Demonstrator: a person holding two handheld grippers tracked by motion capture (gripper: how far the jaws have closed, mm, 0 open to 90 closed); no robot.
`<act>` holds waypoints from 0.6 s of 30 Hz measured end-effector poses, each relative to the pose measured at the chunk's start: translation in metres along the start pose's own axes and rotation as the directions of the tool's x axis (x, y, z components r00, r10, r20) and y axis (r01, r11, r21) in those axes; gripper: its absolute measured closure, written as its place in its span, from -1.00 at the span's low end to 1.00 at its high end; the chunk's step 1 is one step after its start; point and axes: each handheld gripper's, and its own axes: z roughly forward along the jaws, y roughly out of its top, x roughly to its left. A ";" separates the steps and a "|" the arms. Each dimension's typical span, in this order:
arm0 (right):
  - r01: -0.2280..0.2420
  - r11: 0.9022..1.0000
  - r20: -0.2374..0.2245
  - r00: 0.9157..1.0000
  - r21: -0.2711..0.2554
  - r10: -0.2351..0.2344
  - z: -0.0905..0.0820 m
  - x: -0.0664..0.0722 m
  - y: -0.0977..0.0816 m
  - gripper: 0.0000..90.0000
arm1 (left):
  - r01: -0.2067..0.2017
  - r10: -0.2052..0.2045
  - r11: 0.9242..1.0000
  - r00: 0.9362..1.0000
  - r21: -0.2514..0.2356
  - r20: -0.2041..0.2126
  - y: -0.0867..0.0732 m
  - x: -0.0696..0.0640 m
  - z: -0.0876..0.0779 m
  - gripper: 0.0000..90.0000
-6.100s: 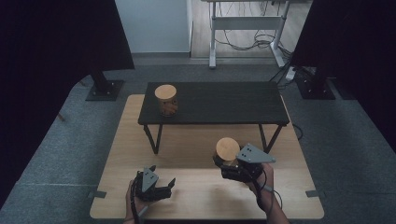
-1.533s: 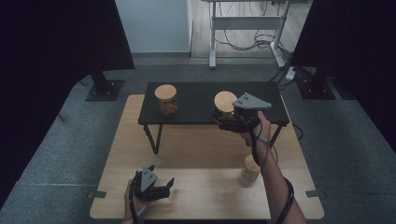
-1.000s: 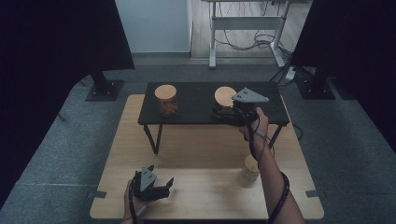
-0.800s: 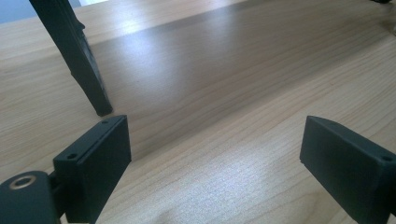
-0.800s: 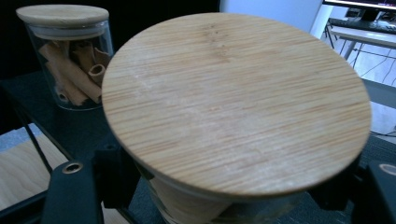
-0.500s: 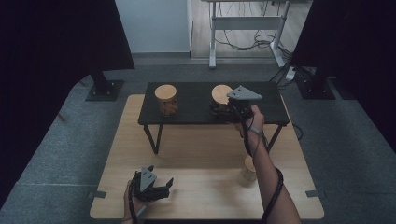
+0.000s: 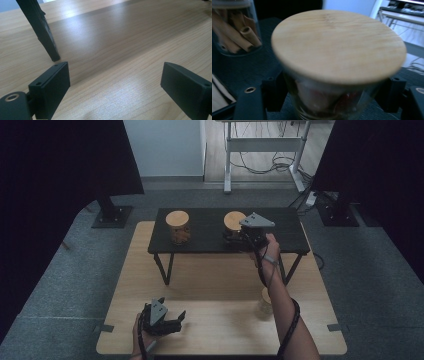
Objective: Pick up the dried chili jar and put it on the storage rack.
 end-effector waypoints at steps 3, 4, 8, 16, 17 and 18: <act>-0.004 1.000 0.026 1.000 0.004 0.004 0.001 0.000 -0.001 -0.52 | -0.001 0.001 1.000 1.000 0.001 0.000 0.000 -0.001 0.000 -0.81; -0.008 1.000 0.027 1.000 0.004 0.008 0.001 0.000 -0.001 -0.52 | -0.002 0.002 1.000 1.000 0.002 0.000 0.000 -0.001 0.000 -0.81; -0.011 1.000 0.028 1.000 0.002 0.011 0.000 0.000 -0.001 -0.52 | -0.002 0.002 1.000 1.000 0.005 0.001 0.000 -0.001 0.001 -0.81; -0.014 1.000 0.028 1.000 0.003 0.014 0.000 0.000 -0.001 -0.52 | -0.004 0.004 1.000 1.000 0.004 0.001 0.000 -0.001 0.001 -0.81; -0.015 1.000 0.029 0.999 0.003 0.015 0.000 0.000 -0.001 -0.52 | -0.004 0.004 1.000 1.000 0.004 0.001 0.000 -0.001 0.001 -0.81; -0.013 1.000 0.029 0.999 0.004 0.013 0.000 0.000 -0.001 -0.52 | -0.004 0.004 1.000 1.000 0.004 0.001 0.000 -0.001 0.001 -0.81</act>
